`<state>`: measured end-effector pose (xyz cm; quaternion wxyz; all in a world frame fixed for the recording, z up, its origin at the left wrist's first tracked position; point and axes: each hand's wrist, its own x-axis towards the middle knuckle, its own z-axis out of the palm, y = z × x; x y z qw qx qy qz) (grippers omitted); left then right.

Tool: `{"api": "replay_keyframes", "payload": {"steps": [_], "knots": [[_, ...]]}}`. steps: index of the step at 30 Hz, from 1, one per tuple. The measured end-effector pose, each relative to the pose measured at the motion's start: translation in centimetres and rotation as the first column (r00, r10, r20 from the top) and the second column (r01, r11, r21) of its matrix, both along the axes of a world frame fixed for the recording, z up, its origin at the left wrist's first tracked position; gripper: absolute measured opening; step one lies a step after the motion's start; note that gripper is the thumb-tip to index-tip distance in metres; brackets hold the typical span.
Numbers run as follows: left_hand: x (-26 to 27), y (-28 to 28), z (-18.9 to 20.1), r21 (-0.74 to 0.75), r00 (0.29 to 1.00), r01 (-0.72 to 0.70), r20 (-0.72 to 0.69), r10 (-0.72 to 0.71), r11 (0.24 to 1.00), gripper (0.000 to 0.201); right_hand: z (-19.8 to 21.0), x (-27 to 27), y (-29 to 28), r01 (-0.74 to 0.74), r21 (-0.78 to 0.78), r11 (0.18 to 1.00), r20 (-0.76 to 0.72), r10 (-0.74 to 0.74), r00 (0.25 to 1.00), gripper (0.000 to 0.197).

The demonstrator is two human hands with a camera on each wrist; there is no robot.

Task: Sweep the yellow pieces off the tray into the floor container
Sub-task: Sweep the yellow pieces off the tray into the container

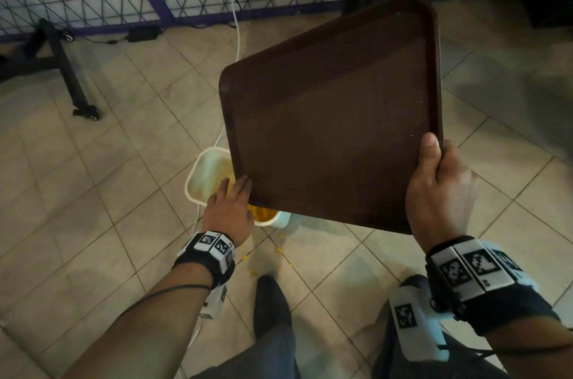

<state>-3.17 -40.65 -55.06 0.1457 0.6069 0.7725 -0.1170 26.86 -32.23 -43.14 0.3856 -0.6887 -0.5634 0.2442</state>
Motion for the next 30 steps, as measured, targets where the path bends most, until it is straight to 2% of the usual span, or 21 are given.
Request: {"api": "replay_keyframes", "payload": {"steps": [2, 4, 7, 9, 10, 13, 16, 19, 21, 22, 25, 28, 30], "knots": [[0.0, -0.4, -0.3, -0.139, 0.997, 0.031, -0.069, -0.040, 0.990, 0.072, 0.0, 0.0, 0.0, 0.000, 0.009, 1.000, 0.019, 0.000, 1.000, 0.045], [-0.3, -0.7, -0.2, -0.195, 0.994, 0.013, -0.103, -0.034, 0.981, 0.064, 0.0, 0.1, -0.1, -0.005, 0.007, 1.000, 0.025, 0.005, 1.000, 0.043], [-0.8, -0.6, 0.4, -0.048, 0.995, -0.035, -0.099, 0.030, 0.998, 0.055, 0.0, 0.3, -0.1, -0.007, -0.001, 1.000, 0.020, 0.007, 1.000, 0.043], [-1.0, -0.2, 0.5, 0.073, 0.999, -0.007, -0.040, 0.010, 0.997, 0.061, 0.0, 0.3, 0.0, -0.009, 0.005, 1.000, 0.012, 0.009, 1.000, 0.041], [-1.0, 0.0, 0.4, 0.086, 1.000, 0.011, -0.017, -0.010, 0.996, 0.065, 0.1, 0.3, 0.0, -0.010, 0.007, 1.000, 0.008, 0.010, 1.000, 0.040], [-0.9, 0.1, 0.0, -0.048, 0.998, 0.048, -0.050, -0.050, 0.998, 0.067, 0.1, 0.1, 0.0, -0.019, 0.013, 1.000, -0.001, 0.019, 1.000, 0.040], [-1.3, -0.4, 0.1, -0.177, 0.990, 0.020, -0.137, -0.045, 0.984, 0.053, 0.0, 0.2, -0.1, -0.024, 0.009, 1.000, 0.009, 0.024, 1.000, 0.043], [-2.2, -0.7, 0.7, -0.126, 0.989, -0.055, -0.143, 0.037, 0.990, 0.046, -0.3, 0.9, -0.1, -0.012, -0.001, 1.000, 0.019, 0.012, 1.000, 0.049], [-3.1, -0.2, 1.2, 0.009, 0.991, -0.118, -0.065, 0.119, 0.993, 0.046, -0.4, 1.1, 0.1, -0.012, -0.004, 1.000, 0.015, 0.012, 1.000, 0.051], [-3.5, 0.1, 1.3, 0.093, 0.985, -0.172, 0.019, 0.171, 0.981, 0.046, -0.4, 1.2, 0.3, -0.009, -0.012, 1.000, 0.011, 0.010, 1.000, 0.051], [-4.0, 2.2, 2.0, 0.266, 0.894, -0.399, 0.327, 0.307, 0.877, 0.042, -1.0, 1.6, 0.8, 0.009, -0.107, 0.994, -0.042, -0.013, 0.999, 0.052], [-3.4, 4.3, 2.5, 0.226, 0.737, -0.589, 0.545, 0.400, 0.776, 0.039, -1.9, 2.0, 1.0, 0.030, -0.230, 0.973, -0.116, -0.058, 0.992, 0.048], [-3.2, 5.2, 2.6, 0.222, 0.678, -0.651, 0.599, 0.426, 0.726, 0.038, -2.2, 2.1, 1.4, 0.045, -0.288, 0.957, -0.151, -0.092, 0.984, 0.041]]}}
